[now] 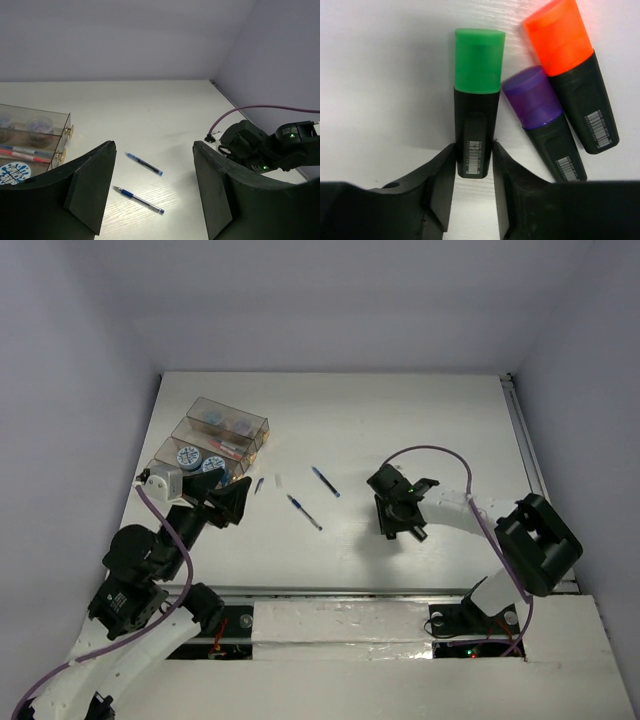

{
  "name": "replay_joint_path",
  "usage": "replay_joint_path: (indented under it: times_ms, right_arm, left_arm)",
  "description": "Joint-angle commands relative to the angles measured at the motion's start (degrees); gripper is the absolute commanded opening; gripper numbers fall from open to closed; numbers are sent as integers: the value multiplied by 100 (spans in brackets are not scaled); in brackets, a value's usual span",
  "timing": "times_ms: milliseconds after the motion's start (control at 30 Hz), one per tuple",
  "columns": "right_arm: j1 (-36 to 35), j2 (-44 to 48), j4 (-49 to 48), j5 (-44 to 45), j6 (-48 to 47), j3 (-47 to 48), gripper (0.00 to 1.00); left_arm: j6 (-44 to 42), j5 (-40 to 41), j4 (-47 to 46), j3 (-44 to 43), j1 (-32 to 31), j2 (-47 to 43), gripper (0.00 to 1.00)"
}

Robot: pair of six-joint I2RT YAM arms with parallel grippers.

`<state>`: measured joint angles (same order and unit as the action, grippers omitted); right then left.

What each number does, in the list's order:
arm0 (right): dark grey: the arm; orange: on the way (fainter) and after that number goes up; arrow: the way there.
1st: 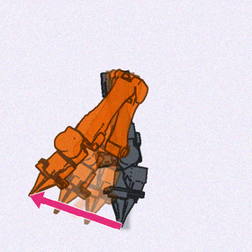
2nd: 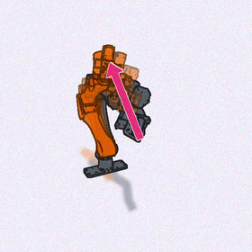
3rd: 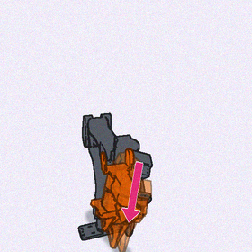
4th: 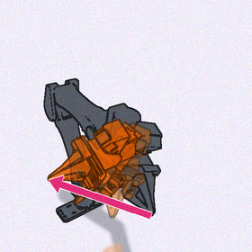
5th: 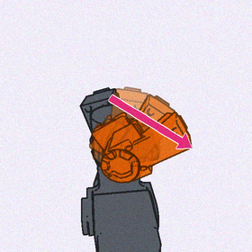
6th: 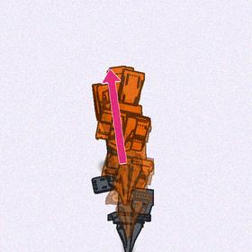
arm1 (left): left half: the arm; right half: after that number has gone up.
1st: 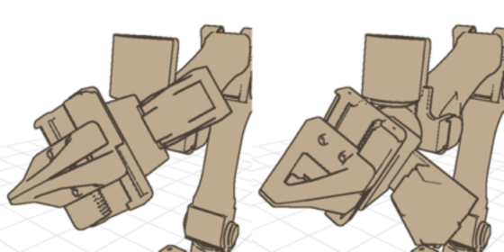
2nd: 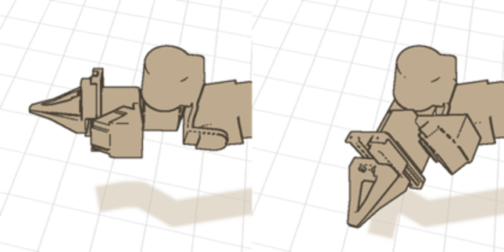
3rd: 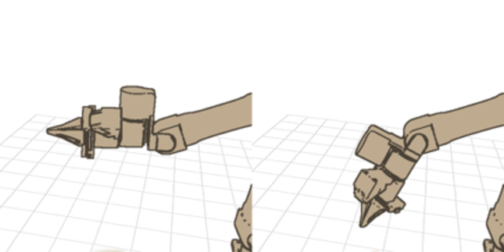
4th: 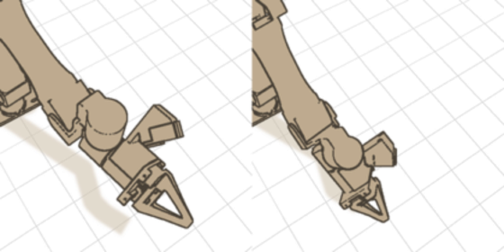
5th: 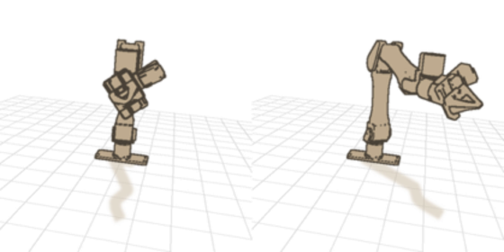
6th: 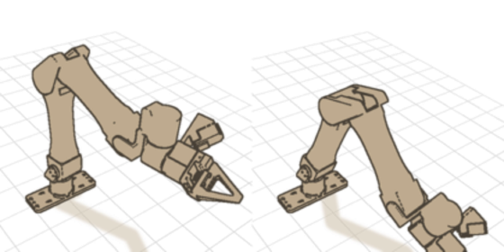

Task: Sort the stationery into containers
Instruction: Pick up the pen from the center of the board.

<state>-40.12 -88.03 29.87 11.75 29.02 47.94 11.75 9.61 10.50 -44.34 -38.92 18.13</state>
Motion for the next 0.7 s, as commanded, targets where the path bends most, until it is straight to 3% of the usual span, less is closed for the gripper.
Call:
replay_joint_path:
  times_ms: [0,33,100,233,367,567,667]
  right_arm:
    - [-163,-285,89,468,183,277,33]
    - [-215,-311,107,530,183,320,23]
    - [-286,-259,194,723,245,426,16]
    - [-637,346,344,742,228,786,15]
    - [-822,770,-410,145,17,1190,15]
    - [-1051,-386,-1913,-1434,-352,2358,15]
    - [-1103,-1204,-2580,-2069,-353,3103,14]
  left_arm:
    - [-102,129,-329,92,-11,-125,60]
    - [-94,155,-330,101,-11,-134,60]
    - [-67,217,-321,136,-11,-161,62]
    - [3,436,-294,153,-11,-222,69]
    - [47,796,-294,171,-11,-319,80]
    - [134,1534,-233,171,-11,-512,92]
    - [205,1921,-119,171,-11,-609,93]
